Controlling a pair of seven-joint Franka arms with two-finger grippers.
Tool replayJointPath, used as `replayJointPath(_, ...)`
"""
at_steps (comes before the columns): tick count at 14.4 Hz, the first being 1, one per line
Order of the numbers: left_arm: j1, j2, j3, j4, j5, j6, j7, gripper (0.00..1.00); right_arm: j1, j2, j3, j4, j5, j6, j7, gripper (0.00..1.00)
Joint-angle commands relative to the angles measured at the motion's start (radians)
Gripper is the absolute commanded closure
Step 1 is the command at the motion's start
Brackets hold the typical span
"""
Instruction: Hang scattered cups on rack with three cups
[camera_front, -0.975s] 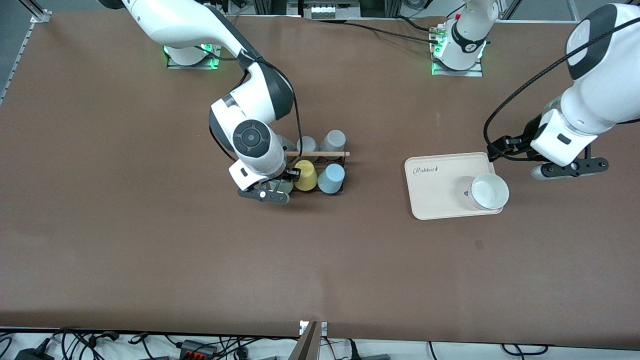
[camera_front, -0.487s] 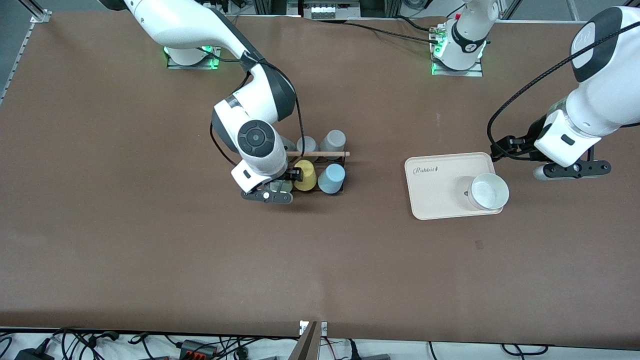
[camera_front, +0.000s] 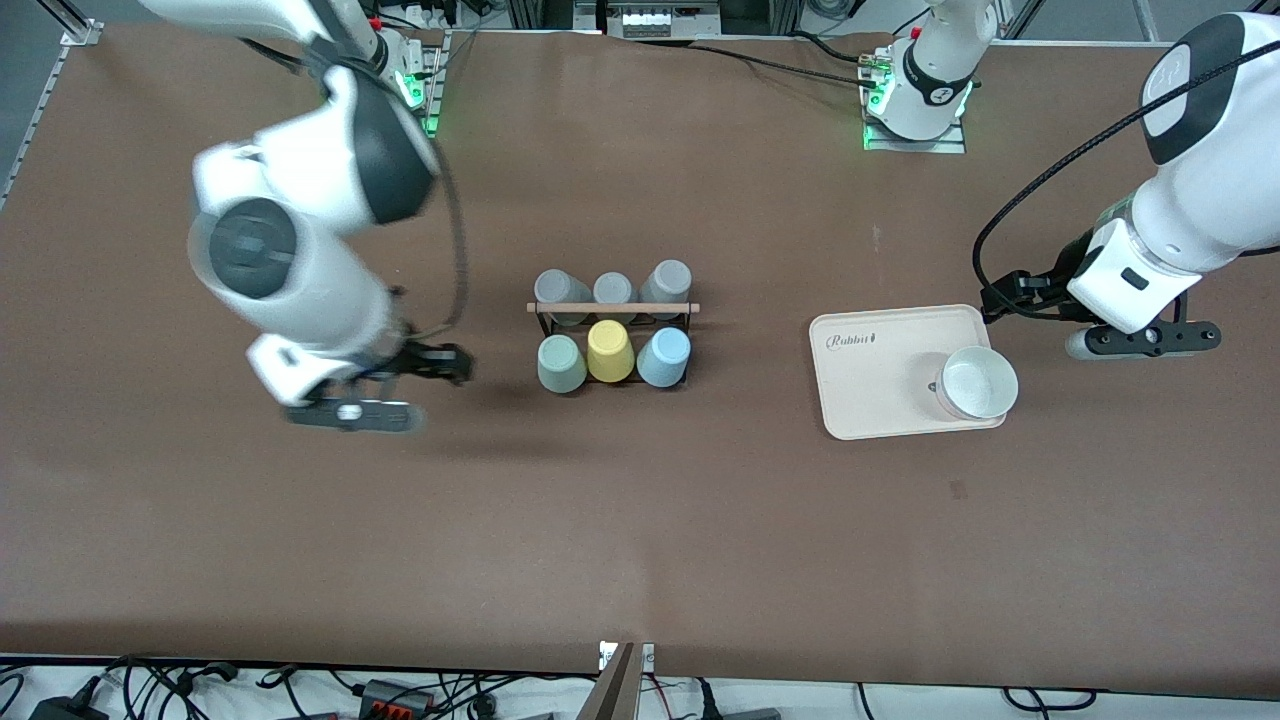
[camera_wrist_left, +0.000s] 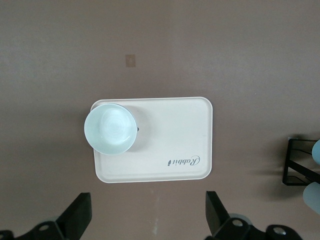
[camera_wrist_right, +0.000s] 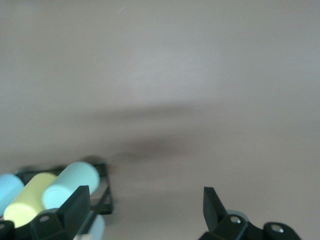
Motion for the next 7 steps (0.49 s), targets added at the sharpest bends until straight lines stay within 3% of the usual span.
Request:
replayJointPath(1,0.011,-0.020,-0.005,-0.013,-0.021,0.009,0.029,0.00,-0.094,-0.067,0.017,-0.012,-0.008,-0.078,-0.048,0.00)
replayJointPath(7,0.013,-0.018,-0.005,-0.012,-0.021,0.009,0.043,0.00,-0.260,-0.257,0.019,-0.197,-0.001,-0.083,-0.245,0.00)
